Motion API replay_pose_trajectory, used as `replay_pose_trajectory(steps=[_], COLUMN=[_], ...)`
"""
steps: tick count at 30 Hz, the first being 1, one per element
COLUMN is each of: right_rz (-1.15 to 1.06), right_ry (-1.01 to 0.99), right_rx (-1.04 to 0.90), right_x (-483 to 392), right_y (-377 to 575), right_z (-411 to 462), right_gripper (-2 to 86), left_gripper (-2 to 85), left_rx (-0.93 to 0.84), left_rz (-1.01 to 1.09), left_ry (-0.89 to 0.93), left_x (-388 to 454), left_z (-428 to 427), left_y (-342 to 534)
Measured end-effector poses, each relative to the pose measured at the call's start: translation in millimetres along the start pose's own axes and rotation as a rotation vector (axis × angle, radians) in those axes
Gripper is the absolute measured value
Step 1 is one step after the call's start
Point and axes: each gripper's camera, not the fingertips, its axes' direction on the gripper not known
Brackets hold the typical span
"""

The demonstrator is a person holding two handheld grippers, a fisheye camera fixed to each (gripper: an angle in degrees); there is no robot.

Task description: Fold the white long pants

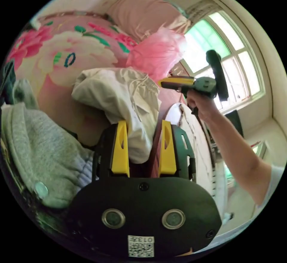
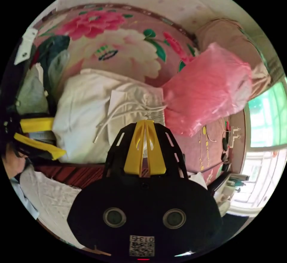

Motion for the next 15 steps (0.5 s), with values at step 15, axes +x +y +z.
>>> replay_pose_trajectory(steps=[15], right_rz=[0.575], right_ry=[-0.203], right_rx=[0.229], right_x=[53], right_y=[260], right_z=[-185], right_gripper=[0.1], left_gripper=[0.2], left_rx=[0.041], left_rz=[0.373], left_ry=[-0.584], left_x=[107], left_z=[-5], left_y=[13])
